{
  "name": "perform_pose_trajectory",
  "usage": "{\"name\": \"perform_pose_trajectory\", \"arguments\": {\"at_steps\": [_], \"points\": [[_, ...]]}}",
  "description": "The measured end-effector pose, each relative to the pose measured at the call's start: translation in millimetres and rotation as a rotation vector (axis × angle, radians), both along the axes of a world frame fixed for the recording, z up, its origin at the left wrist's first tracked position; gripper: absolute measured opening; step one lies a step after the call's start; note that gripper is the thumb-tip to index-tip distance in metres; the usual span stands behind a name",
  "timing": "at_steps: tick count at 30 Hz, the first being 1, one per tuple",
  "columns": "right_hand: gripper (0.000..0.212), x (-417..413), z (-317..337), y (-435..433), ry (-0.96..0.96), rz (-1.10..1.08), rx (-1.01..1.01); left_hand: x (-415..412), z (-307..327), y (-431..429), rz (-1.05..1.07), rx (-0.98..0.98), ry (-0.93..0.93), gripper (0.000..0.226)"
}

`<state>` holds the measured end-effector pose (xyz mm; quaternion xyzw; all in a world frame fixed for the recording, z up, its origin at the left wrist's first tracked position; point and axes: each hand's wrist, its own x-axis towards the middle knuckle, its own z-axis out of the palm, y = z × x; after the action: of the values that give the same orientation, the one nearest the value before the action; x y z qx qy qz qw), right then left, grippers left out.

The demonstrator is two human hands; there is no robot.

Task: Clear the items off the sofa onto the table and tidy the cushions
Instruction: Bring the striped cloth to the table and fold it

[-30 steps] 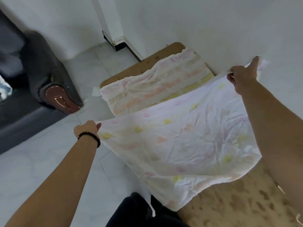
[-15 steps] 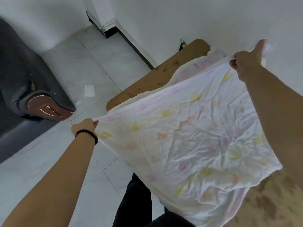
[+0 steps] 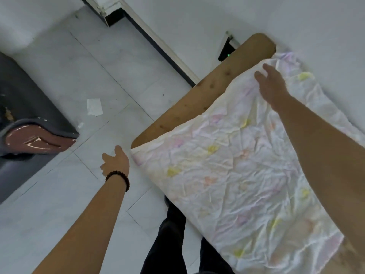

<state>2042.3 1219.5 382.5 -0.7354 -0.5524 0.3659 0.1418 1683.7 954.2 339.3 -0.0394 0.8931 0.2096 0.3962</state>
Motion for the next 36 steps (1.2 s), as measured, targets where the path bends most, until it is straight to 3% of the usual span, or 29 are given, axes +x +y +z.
{"name": "perform_pose_trajectory", "arguments": {"at_steps": [4, 9, 14, 18, 20, 26, 28, 30, 32, 34, 36], "points": [[0.061, 37.1, 13.9, -47.0, -0.164, 0.071, -0.047, 45.8, 31.3, 32.2, -0.553, 0.208, 0.347, 0.066], [0.066, 114.2, 13.3, -101.0, -0.299, -0.002, -0.166, 116.3, 33.0, 80.5, -1.178, 0.380, 0.371, 0.072], [0.062, 191.0, -4.5, -154.0, -0.483, -0.128, -0.187, 190.2, 15.9, 121.3, -1.649, 0.462, 0.470, 0.064], [0.074, 213.4, -39.6, -168.2, -0.523, -0.239, -0.186, 250.6, 4.5, 166.8, -1.999, 0.505, 0.573, 0.061], [0.076, 212.2, -55.2, -167.8, -0.505, -0.274, -0.165, 279.4, -2.8, 200.3, -2.014, 0.521, 0.581, 0.059], [0.079, 221.5, -61.1, -171.9, -0.460, -0.237, -0.130, 344.5, -16.8, 309.3, -1.702, 0.423, 0.685, 0.055], [0.068, 237.3, -51.8, -173.6, -0.395, -0.288, -0.032, 358.2, -17.4, 326.4, -1.633, 0.345, 0.716, 0.059], [0.059, 260.4, -40.7, -174.5, -0.300, -0.580, 0.170, 365.3, -17.7, 331.7, -1.577, 0.319, 0.758, 0.064], [0.056, 292.8, -37.6, -173.2, -0.320, -0.952, 0.242, 366.7, -19.5, 329.9, -1.556, 0.337, 0.836, 0.064], [0.073, 328.3, -39.5, -170.5, -0.354, -1.207, 0.116, 367.6, -22.1, 328.3, -1.528, 0.357, 0.893, 0.061], [0.086, 354.3, -46.2, -167.3, -0.340, -1.246, -0.049, 369.9, -23.5, 330.1, -1.475, 0.396, 0.895, 0.055]]}}
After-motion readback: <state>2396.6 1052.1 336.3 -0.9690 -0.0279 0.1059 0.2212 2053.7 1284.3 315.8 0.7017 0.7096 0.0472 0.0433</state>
